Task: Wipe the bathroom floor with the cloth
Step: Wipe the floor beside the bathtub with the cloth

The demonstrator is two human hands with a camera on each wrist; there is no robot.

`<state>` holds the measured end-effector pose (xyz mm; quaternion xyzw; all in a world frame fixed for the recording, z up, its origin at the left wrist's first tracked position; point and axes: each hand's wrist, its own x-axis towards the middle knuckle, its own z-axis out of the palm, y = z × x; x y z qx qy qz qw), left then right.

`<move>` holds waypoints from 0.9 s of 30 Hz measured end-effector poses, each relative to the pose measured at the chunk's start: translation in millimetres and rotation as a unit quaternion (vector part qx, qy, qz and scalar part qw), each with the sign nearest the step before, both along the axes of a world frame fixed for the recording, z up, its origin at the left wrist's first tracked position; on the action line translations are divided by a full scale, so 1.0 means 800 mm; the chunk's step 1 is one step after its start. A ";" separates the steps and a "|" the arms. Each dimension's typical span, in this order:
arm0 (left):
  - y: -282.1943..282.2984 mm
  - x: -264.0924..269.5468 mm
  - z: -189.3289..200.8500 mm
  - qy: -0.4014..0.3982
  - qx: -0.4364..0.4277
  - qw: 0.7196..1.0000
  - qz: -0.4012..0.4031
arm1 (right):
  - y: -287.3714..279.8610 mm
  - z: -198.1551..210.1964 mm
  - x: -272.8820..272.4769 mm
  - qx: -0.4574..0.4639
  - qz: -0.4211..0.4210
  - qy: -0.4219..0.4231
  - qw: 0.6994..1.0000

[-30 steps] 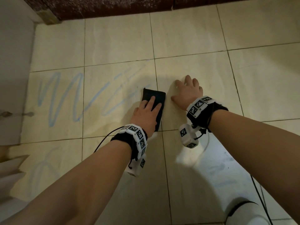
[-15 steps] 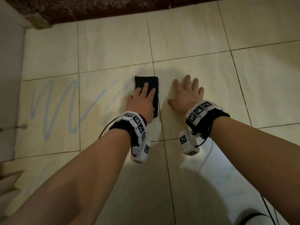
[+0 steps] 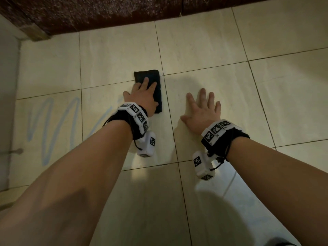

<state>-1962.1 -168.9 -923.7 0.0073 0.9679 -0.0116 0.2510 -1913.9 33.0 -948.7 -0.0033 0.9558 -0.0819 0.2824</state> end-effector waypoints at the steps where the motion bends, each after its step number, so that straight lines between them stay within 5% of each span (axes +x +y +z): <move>1: -0.010 -0.003 0.001 -0.001 -0.001 1.000 0.014 | 0.001 -0.001 0.000 0.000 -0.002 -0.002 1.000; 9: -0.110 0.010 0.006 -0.016 -0.040 0.993 0.109 | -0.001 0.001 -0.002 -0.013 0.002 -0.023 1.000; 27: 0.006 -0.040 -0.007 0.026 0.010 0.998 -0.049 | -0.003 0.001 -0.003 -0.012 0.002 -0.029 0.999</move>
